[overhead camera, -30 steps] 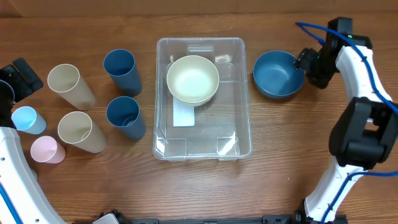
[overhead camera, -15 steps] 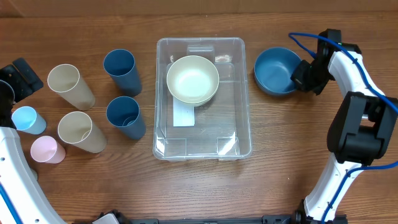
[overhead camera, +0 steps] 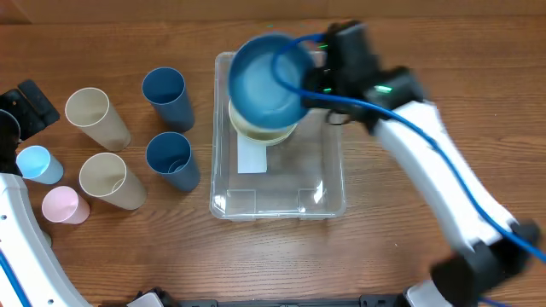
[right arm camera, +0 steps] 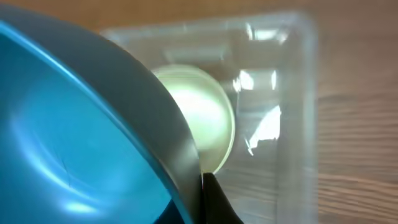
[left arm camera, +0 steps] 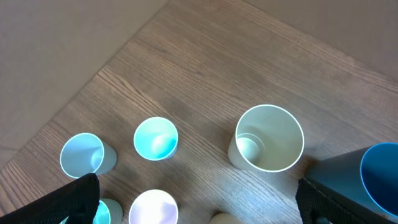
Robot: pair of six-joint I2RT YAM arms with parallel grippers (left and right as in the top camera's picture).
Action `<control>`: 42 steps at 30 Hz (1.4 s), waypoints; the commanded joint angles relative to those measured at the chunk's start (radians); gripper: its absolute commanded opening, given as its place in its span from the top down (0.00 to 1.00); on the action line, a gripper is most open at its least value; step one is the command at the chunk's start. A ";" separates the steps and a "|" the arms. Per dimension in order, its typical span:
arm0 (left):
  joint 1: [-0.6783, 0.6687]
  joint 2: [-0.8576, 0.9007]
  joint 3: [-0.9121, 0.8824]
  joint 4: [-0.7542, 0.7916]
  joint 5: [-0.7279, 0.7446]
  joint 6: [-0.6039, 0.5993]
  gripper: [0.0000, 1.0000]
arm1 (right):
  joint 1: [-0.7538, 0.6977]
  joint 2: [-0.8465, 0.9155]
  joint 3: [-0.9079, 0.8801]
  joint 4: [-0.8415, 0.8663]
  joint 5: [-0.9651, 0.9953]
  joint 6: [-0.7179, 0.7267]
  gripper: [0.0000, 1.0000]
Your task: Pack container
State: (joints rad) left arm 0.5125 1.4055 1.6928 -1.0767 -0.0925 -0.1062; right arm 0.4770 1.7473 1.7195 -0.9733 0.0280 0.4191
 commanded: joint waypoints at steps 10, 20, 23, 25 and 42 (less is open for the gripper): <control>0.004 0.006 0.019 0.003 0.008 -0.018 0.00 | -0.022 0.067 0.064 0.081 -0.003 -0.011 0.20; 0.004 0.006 0.019 0.003 0.008 -0.018 0.00 | -0.418 -0.336 0.090 -0.100 0.203 0.050 0.00; 0.004 0.006 0.019 0.003 0.008 -0.017 0.00 | -0.584 -0.327 0.081 -0.148 0.211 0.113 0.00; 0.004 0.006 0.019 0.003 0.008 -0.018 0.00 | -0.686 -0.324 0.080 -0.165 0.197 0.135 0.00; 0.004 0.008 0.019 -0.094 0.449 -0.233 0.00 | -0.750 -0.324 0.080 -0.166 0.188 0.135 0.00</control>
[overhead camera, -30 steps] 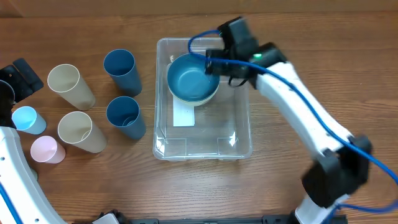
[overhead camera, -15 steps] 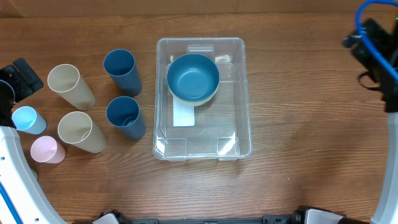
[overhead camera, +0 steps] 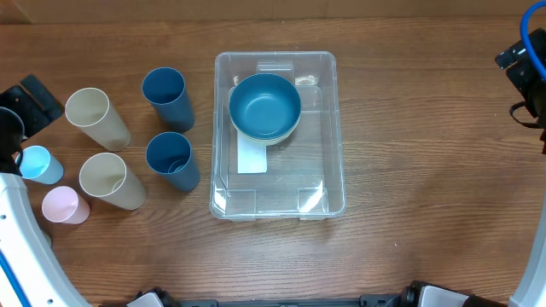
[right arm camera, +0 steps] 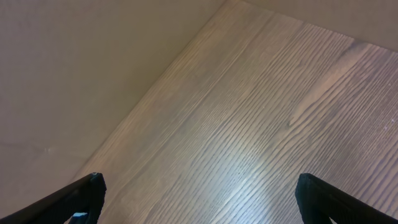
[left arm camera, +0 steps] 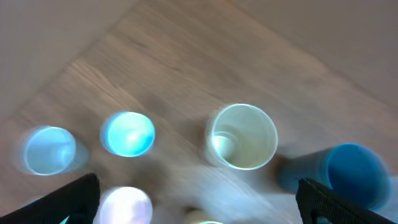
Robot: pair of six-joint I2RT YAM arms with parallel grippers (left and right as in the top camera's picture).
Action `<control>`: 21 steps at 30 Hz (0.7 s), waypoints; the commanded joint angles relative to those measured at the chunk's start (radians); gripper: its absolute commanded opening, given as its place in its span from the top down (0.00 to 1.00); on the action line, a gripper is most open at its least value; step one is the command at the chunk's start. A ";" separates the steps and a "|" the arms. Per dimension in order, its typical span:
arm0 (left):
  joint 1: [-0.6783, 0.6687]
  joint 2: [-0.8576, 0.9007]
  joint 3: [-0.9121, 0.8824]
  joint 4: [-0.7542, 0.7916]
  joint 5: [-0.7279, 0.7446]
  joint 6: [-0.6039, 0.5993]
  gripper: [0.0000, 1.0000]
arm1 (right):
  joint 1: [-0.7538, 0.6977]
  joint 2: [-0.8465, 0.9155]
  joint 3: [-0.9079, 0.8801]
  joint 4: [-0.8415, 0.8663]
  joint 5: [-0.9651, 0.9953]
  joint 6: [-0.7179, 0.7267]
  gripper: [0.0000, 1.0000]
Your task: Pack container
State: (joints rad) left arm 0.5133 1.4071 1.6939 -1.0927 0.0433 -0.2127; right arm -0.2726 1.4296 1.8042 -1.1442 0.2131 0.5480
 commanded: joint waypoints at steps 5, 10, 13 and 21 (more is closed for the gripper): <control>0.003 0.007 0.010 -0.282 0.289 -0.034 0.00 | 0.000 -0.006 -0.004 0.005 0.003 0.006 0.00; 0.041 0.006 0.011 -0.357 -0.021 -0.273 0.00 | 0.000 -0.006 -0.004 0.005 0.003 0.006 0.00; 0.147 0.021 0.010 -0.322 -0.155 -0.499 0.00 | 0.000 -0.006 -0.004 0.005 0.003 0.006 0.00; 0.504 0.275 0.010 -0.196 -0.111 -0.330 0.00 | 0.000 -0.006 -0.004 0.005 0.003 0.006 0.00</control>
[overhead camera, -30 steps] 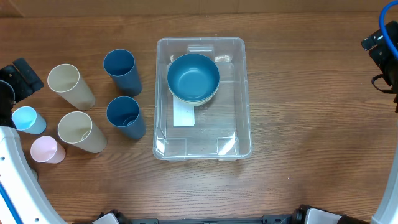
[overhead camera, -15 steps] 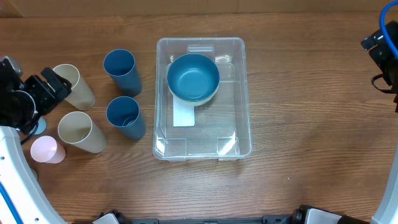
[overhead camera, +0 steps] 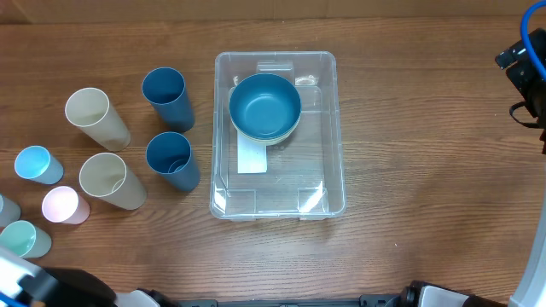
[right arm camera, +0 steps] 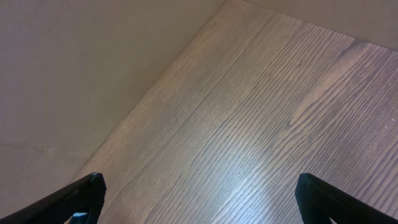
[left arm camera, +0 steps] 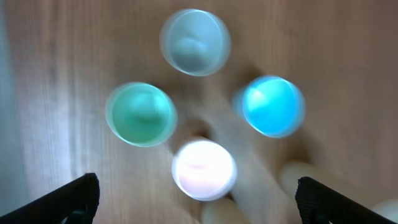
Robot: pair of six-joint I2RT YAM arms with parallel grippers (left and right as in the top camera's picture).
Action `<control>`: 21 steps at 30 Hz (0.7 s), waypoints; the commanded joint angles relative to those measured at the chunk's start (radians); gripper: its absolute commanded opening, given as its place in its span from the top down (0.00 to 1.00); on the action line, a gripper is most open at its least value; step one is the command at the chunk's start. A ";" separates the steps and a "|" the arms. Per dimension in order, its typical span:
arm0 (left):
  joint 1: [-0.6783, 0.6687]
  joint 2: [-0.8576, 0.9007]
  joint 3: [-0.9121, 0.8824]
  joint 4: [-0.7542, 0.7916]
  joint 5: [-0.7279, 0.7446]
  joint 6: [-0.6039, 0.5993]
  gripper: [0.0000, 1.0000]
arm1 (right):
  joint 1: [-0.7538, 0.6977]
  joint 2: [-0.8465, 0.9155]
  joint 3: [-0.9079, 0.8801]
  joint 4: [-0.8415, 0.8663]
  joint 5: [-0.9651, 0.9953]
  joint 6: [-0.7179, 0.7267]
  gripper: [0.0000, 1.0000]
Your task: Pack container
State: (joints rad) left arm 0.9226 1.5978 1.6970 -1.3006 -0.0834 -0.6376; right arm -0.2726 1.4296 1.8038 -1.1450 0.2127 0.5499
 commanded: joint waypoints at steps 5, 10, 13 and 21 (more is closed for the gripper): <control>0.225 0.233 0.007 0.075 0.082 0.204 0.10 | 0.000 -0.006 -0.004 0.005 0.003 0.005 0.00; 0.255 0.291 0.008 0.183 0.074 0.235 0.11 | 0.000 -0.006 -0.004 0.005 0.003 0.005 0.00; 0.249 0.348 0.007 0.231 0.086 0.250 0.30 | 0.000 -0.006 -0.004 0.005 0.003 0.005 0.00; 0.227 0.530 0.007 0.321 0.182 0.298 0.68 | 0.000 -0.006 -0.004 0.005 0.003 0.005 0.00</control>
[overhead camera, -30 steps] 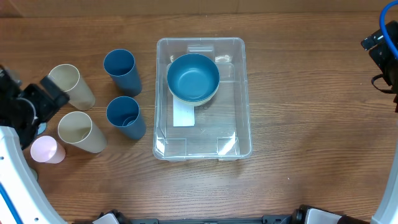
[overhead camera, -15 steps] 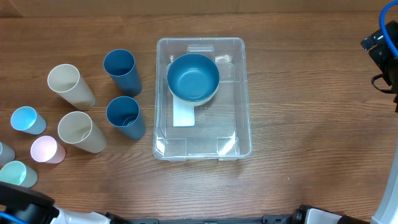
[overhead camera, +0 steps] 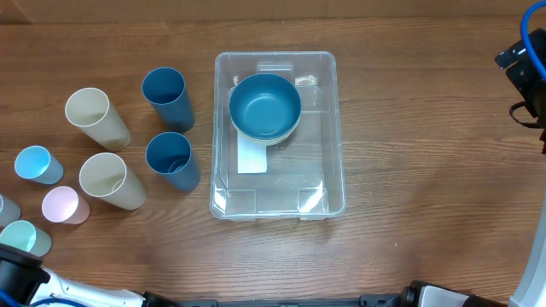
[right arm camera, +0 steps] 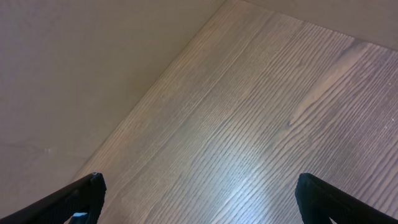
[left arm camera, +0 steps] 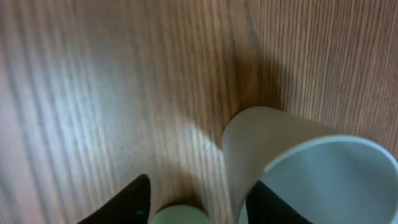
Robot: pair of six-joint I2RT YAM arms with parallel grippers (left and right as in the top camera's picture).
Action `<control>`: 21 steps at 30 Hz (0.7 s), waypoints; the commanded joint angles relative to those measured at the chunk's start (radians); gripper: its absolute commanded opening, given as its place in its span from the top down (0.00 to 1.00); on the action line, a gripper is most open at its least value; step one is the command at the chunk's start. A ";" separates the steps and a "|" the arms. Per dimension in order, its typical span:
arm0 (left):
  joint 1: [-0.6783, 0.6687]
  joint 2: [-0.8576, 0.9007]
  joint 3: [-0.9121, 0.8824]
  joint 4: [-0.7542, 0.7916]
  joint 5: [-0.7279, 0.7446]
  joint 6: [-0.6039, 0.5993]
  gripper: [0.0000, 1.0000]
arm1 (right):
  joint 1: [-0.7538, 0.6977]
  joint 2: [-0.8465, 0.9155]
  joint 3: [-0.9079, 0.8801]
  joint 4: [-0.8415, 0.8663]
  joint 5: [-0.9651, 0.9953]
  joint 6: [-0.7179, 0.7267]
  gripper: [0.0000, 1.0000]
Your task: Pack container
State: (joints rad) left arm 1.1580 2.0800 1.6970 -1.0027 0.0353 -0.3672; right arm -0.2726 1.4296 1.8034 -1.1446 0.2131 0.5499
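Observation:
The clear container [overhead camera: 335, 128] holds a blue bowl [overhead camera: 264, 104] nested in a cream bowl [overhead camera: 266, 136]. Left of it stand two dark blue cups [overhead camera: 164, 94], two beige cups [overhead camera: 94, 115], a light blue cup [overhead camera: 36, 164] and a pink cup [overhead camera: 62, 205]. A mint cup [overhead camera: 19, 238] stands at the front left corner. My left gripper [left arm camera: 200, 182] is low over the table, open, its jaws narrowed either side of the mint cup's rim [left arm camera: 180, 215], a gap showing. A pale grey cup [left arm camera: 311, 174] is right beside it. My right gripper [right arm camera: 199, 186] is open over bare wood at the table's right edge [overhead camera: 522, 64].
The small cups stand close together at the table's left edge, the pale grey cup [overhead camera: 2, 207] half out of the overhead view. A white label [overhead camera: 252, 159] lies on the container floor, whose front half holds nothing else.
My left gripper was high above the small cups with jaws wide. Now it is down at the table with narrower jaws either side of the mint cup. The right arm has not moved.
My right gripper held the blue bowl over the cream bowl in the container. Then the bowl sat nested there, with that gripper open at the right edge. My left gripper was at the far left by the cups, then above the small ones, now down at the mint cup.

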 commanded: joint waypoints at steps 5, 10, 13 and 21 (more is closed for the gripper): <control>-0.008 0.088 0.009 0.055 0.080 0.027 0.96 | 0.000 -0.006 -0.003 0.005 0.003 0.005 0.00; -0.006 -0.018 0.091 -0.017 0.158 0.019 0.96 | 0.000 -0.006 -0.003 0.005 0.003 0.005 0.00; -0.017 -0.182 0.151 -0.071 0.247 -0.091 0.96 | 0.000 -0.006 -0.003 0.005 0.003 0.005 0.00; -0.742 -0.676 0.245 -0.164 0.323 0.060 0.96 | 0.000 -0.006 -0.003 0.005 0.003 0.005 0.00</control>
State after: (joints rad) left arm 0.7620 1.4815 1.9327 -1.1782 0.3561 -0.4217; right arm -0.2726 1.4296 1.8034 -1.1458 0.2127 0.5499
